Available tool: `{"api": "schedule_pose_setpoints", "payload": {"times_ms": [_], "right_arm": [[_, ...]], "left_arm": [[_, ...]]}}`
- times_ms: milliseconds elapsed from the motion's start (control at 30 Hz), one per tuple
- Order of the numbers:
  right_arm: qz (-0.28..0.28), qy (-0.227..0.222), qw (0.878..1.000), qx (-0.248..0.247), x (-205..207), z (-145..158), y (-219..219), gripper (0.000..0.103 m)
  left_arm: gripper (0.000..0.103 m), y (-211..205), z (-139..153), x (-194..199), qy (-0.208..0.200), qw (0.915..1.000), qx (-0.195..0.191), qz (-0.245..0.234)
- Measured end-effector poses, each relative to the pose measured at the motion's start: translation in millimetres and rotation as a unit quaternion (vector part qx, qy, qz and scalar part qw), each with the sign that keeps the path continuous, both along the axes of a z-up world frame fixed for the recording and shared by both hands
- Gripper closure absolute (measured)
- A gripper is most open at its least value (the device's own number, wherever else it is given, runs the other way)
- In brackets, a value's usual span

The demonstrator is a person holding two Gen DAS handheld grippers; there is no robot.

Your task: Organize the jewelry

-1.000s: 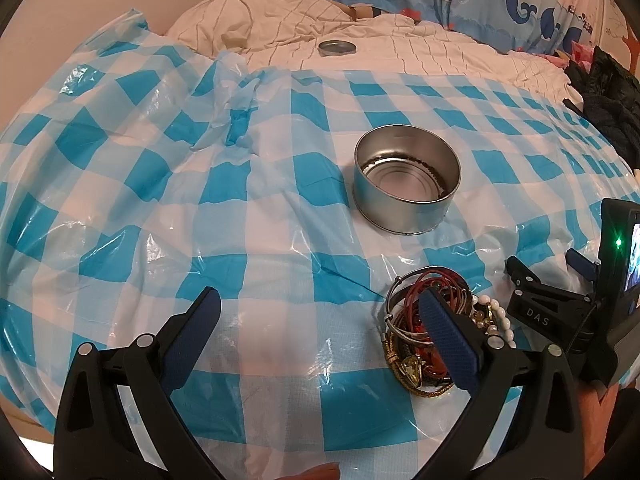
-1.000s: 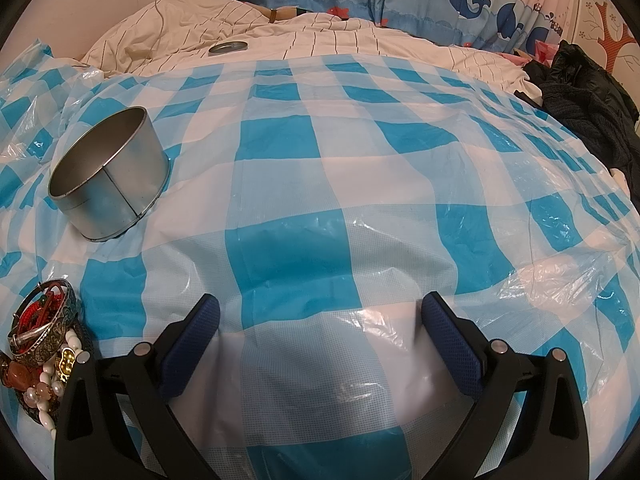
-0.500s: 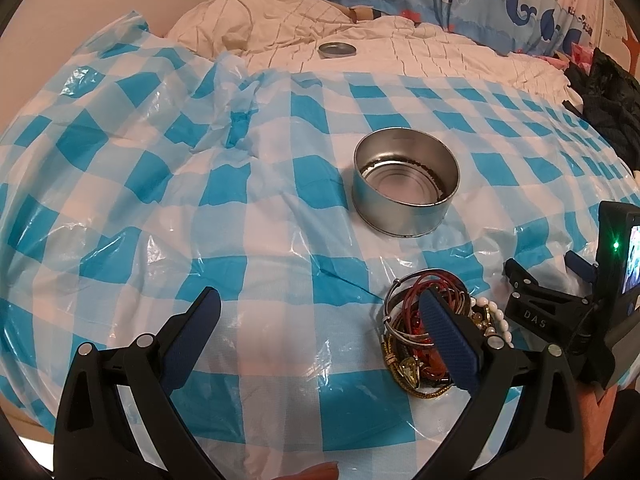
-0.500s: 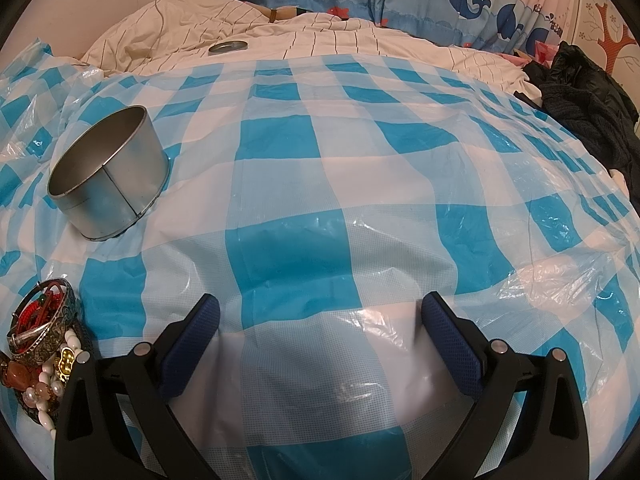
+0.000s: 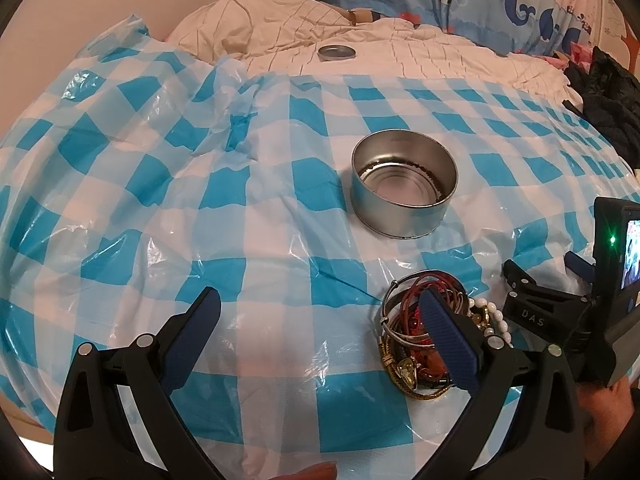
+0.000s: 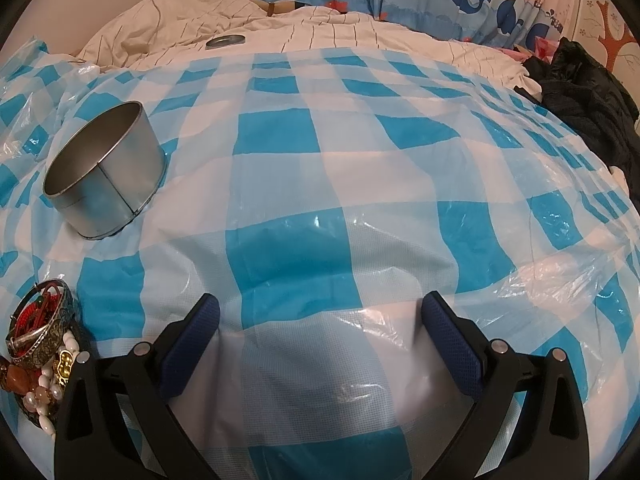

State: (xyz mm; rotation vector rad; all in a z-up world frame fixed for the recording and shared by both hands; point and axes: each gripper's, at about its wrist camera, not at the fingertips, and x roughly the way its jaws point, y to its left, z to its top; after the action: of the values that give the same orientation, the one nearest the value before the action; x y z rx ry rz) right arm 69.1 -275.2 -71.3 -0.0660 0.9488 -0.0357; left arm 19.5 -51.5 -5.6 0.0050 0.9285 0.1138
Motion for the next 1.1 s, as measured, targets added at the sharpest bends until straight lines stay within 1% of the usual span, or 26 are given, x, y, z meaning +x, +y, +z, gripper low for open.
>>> {"api": "schedule_pose_setpoints", "payload": {"times_ms": [300, 400, 467, 533, 667, 733, 833, 867, 967, 1100], "right_arm": [[-0.007, 0.003, 1.000, -0.005, 0, 0, 0, 0.007], [-0.001, 0.004, 1.000, -0.002, -1, 5, 1, 0.007], [0.013, -0.004, 1.000, 0.015, -5, 13, 2, 0.007], [0.020, -0.025, 0.999, 0.021, -11, 25, 3, 0.007], [0.061, -0.072, 0.995, 0.040, -23, 51, 11, 0.007], [0.093, -0.084, 0.990, 0.065, -27, 59, 17, 0.007], [0.143, -0.074, 0.981, 0.106, -30, 63, 27, 0.007], [0.159, -0.069, 0.979, 0.111, -30, 63, 31, 0.007], [0.190, -0.068, 0.974, 0.100, -35, 64, 47, 0.007], [0.208, -0.059, 0.971, 0.099, -37, 59, 64, 0.007]], "left_arm": [[0.008, -2, -4, 3, 0.006, 0.9999, 0.010, -0.001], [0.008, 0, -6, 5, 0.008, 0.9998, 0.016, 0.004], [0.008, 4, -8, 5, 0.011, 0.9998, 0.016, 0.008], [0.008, 9, -8, 5, 0.013, 0.9997, 0.018, 0.011], [0.008, 26, -5, 5, 0.009, 0.9992, 0.025, 0.029], [0.008, 36, -5, 5, 0.009, 0.9989, 0.023, 0.040], [0.008, 48, -4, 5, 0.007, 0.9983, 0.023, 0.054], [0.008, 51, -4, 6, 0.008, 0.9980, 0.023, 0.058], [0.008, 54, -9, 7, 0.016, 0.9978, 0.022, 0.061], [0.008, 54, -11, 6, 0.021, 0.9982, 0.015, 0.053]]}}
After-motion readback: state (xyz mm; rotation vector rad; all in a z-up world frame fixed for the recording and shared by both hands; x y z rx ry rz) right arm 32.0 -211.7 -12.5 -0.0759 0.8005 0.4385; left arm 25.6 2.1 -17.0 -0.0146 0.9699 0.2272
